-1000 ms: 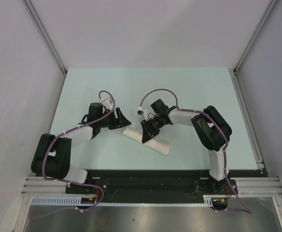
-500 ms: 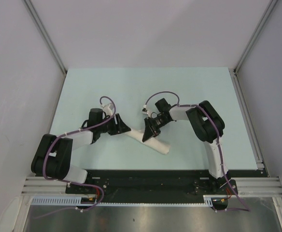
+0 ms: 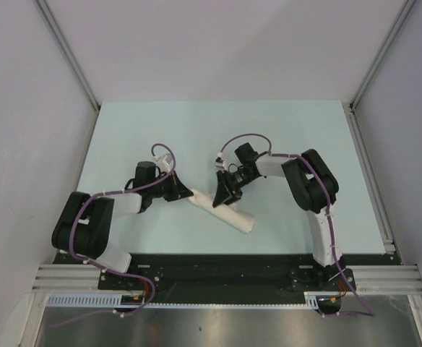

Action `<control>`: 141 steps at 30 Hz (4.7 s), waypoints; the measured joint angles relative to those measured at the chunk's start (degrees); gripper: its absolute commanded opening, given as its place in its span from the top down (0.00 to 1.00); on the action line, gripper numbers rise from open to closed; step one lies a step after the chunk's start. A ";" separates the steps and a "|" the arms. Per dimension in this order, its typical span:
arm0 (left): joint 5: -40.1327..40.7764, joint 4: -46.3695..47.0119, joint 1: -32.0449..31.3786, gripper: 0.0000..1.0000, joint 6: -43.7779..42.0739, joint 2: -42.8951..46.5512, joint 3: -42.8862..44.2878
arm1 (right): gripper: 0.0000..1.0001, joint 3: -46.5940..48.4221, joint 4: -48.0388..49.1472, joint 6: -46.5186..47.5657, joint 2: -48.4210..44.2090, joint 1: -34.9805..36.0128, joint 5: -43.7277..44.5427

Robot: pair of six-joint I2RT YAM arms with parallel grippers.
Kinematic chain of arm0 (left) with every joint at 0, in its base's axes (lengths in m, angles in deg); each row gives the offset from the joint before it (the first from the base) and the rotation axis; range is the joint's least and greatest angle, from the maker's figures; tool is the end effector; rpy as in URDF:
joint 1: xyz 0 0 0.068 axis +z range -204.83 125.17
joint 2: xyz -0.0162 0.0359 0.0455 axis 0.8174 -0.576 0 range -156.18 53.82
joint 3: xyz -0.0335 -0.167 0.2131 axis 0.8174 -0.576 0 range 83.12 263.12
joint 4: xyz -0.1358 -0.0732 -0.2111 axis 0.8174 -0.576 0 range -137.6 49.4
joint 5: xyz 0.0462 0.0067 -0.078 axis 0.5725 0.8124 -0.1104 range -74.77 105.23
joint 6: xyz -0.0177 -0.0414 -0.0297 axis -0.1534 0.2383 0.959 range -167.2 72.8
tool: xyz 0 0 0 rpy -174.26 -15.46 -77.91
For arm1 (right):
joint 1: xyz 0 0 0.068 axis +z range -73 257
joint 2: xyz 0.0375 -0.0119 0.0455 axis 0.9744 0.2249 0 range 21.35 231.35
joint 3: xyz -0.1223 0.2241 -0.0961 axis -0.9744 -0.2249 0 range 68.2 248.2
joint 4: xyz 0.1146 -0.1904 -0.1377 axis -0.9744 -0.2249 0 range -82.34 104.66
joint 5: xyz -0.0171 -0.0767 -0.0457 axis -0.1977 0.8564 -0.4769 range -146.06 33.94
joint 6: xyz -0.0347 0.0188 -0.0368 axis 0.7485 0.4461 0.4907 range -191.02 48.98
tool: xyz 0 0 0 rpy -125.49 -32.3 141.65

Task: Fold the napkin, place the utensils inside, and roll it up
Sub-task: Roll the napkin with the utensil

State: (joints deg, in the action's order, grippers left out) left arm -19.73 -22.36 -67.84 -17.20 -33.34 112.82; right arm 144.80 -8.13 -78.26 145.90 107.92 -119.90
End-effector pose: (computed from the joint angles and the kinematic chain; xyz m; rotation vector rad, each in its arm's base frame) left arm 0.2578 -0.0805 0.1377 0.0004 2.3348 -1.0782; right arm 0.3335 0.2371 0.1045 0.7928 -2.4596 -1.6555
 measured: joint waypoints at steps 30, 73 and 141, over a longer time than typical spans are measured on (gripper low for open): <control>-0.17 -3.19 0.00 1.00 3.02 -5.60 5.60 | 0.41 -10.21 6.19 17.92 -23.28 30.56 75.93; 1.29 -5.07 0.07 0.38 -0.57 5.22 1.49 | 0.70 -5.09 3.08 7.54 -10.97 10.45 21.68; -0.92 -4.68 0.00 1.00 2.97 -7.96 7.98 | 0.34 -8.46 5.29 21.24 -17.18 25.99 72.46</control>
State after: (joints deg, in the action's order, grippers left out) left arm -20.65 -27.04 -67.84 -14.22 -41.29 120.79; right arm 136.34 -2.84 -57.02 128.72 133.91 -47.44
